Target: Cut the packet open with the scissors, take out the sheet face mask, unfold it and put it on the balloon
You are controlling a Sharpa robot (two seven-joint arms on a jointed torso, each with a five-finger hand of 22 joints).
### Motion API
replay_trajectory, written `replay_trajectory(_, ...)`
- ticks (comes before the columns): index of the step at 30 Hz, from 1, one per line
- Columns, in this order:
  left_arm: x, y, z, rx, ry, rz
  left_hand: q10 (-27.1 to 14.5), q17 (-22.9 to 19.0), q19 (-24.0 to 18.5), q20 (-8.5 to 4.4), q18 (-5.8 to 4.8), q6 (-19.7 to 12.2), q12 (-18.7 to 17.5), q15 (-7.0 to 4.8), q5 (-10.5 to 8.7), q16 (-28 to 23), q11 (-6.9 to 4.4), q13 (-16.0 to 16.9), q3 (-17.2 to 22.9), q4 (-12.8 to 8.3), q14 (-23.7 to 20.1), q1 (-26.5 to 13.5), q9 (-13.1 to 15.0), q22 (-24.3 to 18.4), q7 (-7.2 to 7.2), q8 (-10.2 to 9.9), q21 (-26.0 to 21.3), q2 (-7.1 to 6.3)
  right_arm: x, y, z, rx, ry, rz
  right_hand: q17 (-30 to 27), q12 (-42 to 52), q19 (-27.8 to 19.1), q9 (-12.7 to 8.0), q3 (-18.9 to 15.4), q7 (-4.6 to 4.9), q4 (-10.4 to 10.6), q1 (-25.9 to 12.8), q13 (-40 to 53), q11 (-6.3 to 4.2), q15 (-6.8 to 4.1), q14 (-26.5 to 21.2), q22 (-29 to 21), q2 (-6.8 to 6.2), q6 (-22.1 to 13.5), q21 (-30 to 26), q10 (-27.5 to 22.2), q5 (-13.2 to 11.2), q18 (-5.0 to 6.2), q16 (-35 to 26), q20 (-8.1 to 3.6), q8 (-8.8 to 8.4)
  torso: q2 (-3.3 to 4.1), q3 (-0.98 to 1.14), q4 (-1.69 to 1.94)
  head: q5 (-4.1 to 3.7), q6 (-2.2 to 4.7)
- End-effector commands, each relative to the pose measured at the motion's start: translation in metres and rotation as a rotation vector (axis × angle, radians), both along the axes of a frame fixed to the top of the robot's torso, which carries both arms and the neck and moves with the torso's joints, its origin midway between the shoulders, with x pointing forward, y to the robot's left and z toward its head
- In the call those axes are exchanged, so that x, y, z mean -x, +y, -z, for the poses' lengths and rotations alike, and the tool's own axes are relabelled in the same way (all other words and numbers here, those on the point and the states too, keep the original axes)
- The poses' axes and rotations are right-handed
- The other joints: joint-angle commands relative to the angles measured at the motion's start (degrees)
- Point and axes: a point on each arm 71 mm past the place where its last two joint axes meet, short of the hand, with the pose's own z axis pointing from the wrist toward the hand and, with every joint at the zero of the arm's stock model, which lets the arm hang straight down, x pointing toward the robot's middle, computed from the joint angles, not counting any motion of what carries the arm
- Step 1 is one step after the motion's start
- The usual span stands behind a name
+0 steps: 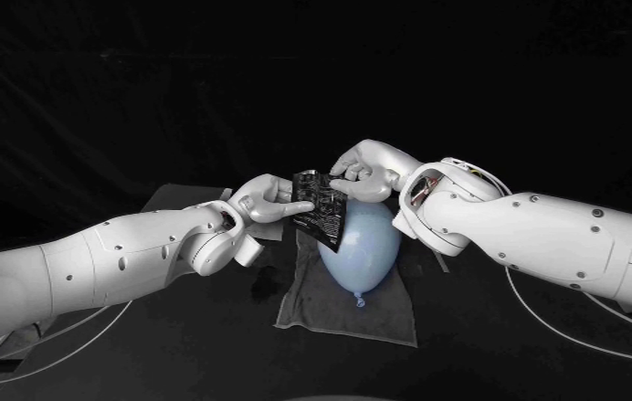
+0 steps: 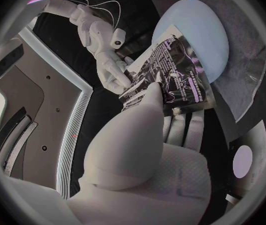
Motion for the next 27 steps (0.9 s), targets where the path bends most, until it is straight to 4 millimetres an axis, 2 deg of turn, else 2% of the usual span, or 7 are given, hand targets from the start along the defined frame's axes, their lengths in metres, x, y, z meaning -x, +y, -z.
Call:
replay_trajectory(1,0.001,-0.005,-0.003,0.01,-0.018,0.028,-0.2,0.1,-0.3,0.0,0.25,-0.5,-0.4,0.15,0.33,-0.3,0.04,0.0,0.3,0.1,-0.4,0.0,3.9,-0.1,-0.01,0.1,-0.3,2.92,0.0,0.002,0.002,-0.011,0.024,0.006,2.4,0.8,1.6,2.6,0.6,-0.26,-0.8,-0.5,0.1,-0.54,-0.46,2.2,2.4,-0.75,0.4,1.9,1.2,0.3,-0.86,1.7,-0.35,3.6,-0.01,0.0,-0.01,0.01,-0.05)
replay_trajectory(12,0.0,-0.002,-0.004,0.012,-0.024,-0.002,0.5,0.4,-0.2,-0.02,0.21,-0.3,-0.4,0.0,0.36,-0.2,-0.14,0.2,0.3,0.1,0.2,-0.5,4.5,0.0,0.07,0.4,-0.4,1.41,-0.004,-0.006,0.001,-0.062,0.005,0.1,8.7,5.8,5.6,3.7,1.2,-1.44,-2.4,-3.2,2.3,-1.59,-1.36,4.3,9.0,-3.04,1.0,7.3,4.9,0.3,-2.32,6.5,-1.21,6.89,-0.04,0.04,-0.07,0.05,-0.14)
replay_trajectory(16,-0.001,0.0,-0.004,0.011,-0.028,-0.017,1.2,0.7,0.0,-0.03,0.29,0.0,-0.2,-0.22,0.37,-0.1,-0.39,0.3,0.5,0.0,0.8,-1.0,4.9,0.1,-0.11,0.7,-0.4,-0.22,-0.006,-0.011,0.0,-0.077,-0.009,0.136,12.9,13.3,7.7,3.8,-0.4,-3.13,-2.1,-5.6,7.4,-2.87,-2.32,5.3,12.7,-5.23,3.0,10.3,8.1,0.3,-3.17,9.4,-2.0,8.74,-0.04,0.04,-0.11,0.12,-0.1)
replay_trajectory(20,-0.001,0.001,-0.004,0.009,-0.032,-0.028,1.9,1.0,0.2,-0.04,0.39,0.6,0.0,-0.41,0.36,0.1,-0.61,0.3,0.4,0.1,1.3,-1.5,5.3,0.1,-0.29,1.2,-0.4,-1.55,-0.005,-0.013,-0.001,-0.085,-0.025,0.137,13.8,16.8,8.1,3.4,-2.1,-3.78,-1.5,-7.1,10.0,-3.41,-2.82,5.5,13.8,-6.91,4.3,11.1,8.8,0.3,-3.38,10.1,-2.54,9.52,-0.03,0.04,-0.12,0.1,-0.01)
replay_trajectory(21,-0.001,0.001,-0.004,0.009,-0.033,-0.03,2.0,1.0,0.2,-0.04,0.42,0.7,0.0,-0.45,0.36,0.1,-0.66,0.3,0.4,0.1,1.4,-1.6,5.3,0.1,-0.35,1.3,-0.5,-1.74,-0.004,-0.013,-0.002,-0.093,-0.027,0.131,12.3,14.2,7.0,3.1,-2.8,-3.49,-1.2,-7.8,8.0,-3.22,-2.78,5.2,12.1,-7.75,3.9,9.8,7.6,0.2,-2.96,9.0,-2.58,9.3,-0.03,0.05,-0.12,0.11,0.0)
replay_trajectory(24,-0.002,0.002,-0.004,0.008,-0.036,-0.038,2.6,1.2,0.4,-0.05,0.52,1.1,0.2,-0.63,0.36,0.2,-0.9,0.4,0.4,0.0,1.8,-1.7,5.6,0.1,-0.54,1.7,-0.5,-2.47,-0.002,-0.013,-0.003,-0.121,-0.028,0.111,-0.4,2.5,-1.5,1.2,-5.6,-0.02,0.4,-9.5,0.2,-0.19,-0.61,0.9,-0.4,-10.12,-2.7,-1.1,-1.6,0.2,-0.16,-0.6,-1.38,5.89,-0.04,0.02,-0.12,0.07,0.04)
replay_trajectory(27,-0.002,0.002,-0.005,0.006,-0.04,-0.045,2.9,1.3,0.5,-0.05,0.59,1.3,0.3,-0.75,0.37,0.3,-1.04,0.4,0.4,0.0,2.1,-1.8,5.7,0.1,-0.65,1.9,-0.5,-2.79,-0.001,-0.015,-0.004,-0.14,-0.028,0.089,-9.8,-1.3,-7.6,-0.2,-6.9,2.6,1.0,-8.9,-2.3,2.24,1.55,-3.4,-8.8,-10.61,-7.9,-9.6,-6.9,0.5,1.3,-9.1,0.28,3.16,-0.06,0.01,-0.09,0.04,0.18)
